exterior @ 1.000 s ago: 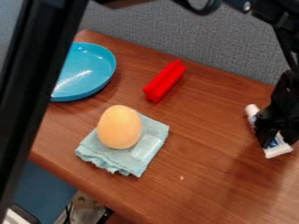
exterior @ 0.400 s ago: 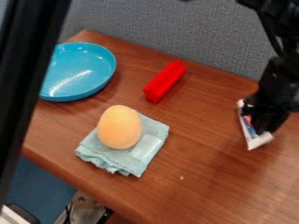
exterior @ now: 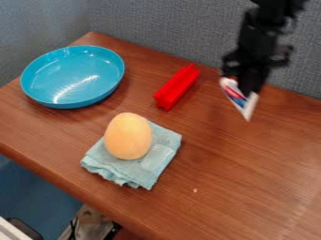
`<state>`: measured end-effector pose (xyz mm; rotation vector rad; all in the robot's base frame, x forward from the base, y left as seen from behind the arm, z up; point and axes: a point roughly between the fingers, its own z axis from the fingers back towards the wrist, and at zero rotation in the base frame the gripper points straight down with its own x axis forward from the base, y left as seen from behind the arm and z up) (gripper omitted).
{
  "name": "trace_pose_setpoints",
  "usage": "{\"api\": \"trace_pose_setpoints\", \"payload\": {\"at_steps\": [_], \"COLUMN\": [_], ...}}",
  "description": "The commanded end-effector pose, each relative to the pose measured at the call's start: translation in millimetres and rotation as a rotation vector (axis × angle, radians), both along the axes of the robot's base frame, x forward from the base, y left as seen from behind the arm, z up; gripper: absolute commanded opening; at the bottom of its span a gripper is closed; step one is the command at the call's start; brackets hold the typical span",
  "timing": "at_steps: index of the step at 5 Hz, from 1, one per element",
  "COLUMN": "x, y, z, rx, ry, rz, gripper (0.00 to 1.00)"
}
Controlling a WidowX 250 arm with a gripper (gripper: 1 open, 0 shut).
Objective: Put the toothpaste on the blue plate
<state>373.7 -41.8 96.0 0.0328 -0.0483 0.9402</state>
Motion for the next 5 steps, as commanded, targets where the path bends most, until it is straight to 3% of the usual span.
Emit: {"api": "trace_pose_setpoints", "payload": {"at_steps": [1,2,3,5], "x": [-10.8,-22.3,-32.8,-45.5], "y": [40.2,82.6,125.2,191.8], "z": [45.4,51.7,50.2,38.2], "rx": [-0.023,-0.015,0.009,0.045], "ry": [-0.081,-0.085,-0.090,-0.090], "rz": [0.094,0.192,0.262,0.383], "gripper": [0.00,0.00,0.00,0.00]}}
